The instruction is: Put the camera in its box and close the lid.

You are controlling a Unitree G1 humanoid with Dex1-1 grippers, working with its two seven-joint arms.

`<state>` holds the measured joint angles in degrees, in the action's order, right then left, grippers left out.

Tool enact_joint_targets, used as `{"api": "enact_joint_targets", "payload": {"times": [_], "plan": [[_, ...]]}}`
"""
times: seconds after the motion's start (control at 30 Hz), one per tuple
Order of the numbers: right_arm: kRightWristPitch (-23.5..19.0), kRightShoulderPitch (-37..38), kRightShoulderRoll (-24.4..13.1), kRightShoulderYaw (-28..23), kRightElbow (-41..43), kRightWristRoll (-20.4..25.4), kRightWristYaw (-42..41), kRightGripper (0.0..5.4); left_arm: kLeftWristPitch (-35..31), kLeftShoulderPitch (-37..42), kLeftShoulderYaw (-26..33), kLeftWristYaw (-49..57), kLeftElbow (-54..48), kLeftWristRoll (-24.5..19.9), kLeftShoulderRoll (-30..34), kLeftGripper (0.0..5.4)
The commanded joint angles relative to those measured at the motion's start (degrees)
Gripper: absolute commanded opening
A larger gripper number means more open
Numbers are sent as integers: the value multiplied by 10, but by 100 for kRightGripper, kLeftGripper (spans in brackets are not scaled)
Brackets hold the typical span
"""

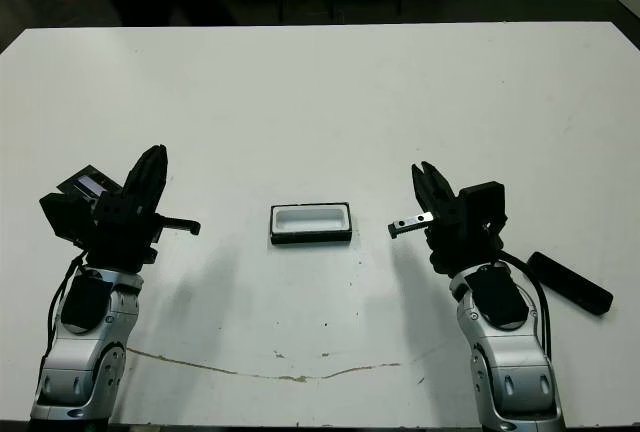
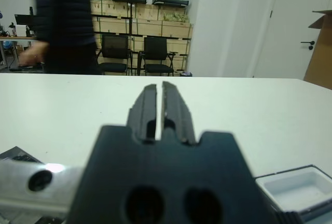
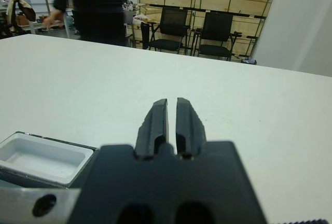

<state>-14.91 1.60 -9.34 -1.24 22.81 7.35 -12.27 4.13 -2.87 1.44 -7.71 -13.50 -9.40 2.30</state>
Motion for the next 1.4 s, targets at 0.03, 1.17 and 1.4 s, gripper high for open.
{"api": "enact_joint_targets", "payload": {"times": [0.03, 1.17, 1.4], "plan": [[-14, 3, -4, -4, -1, 3, 2, 0, -4, -10, 3, 0, 6, 3, 3, 2], [34, 49, -350, -311, -132, 166, -349, 0, -18, -13, 11, -1, -5, -4, 8, 2], [49, 107, -454, -362, -256, 160, -480, 0, -18, -11, 15, -2, -7, 0, 12, 2]]}}
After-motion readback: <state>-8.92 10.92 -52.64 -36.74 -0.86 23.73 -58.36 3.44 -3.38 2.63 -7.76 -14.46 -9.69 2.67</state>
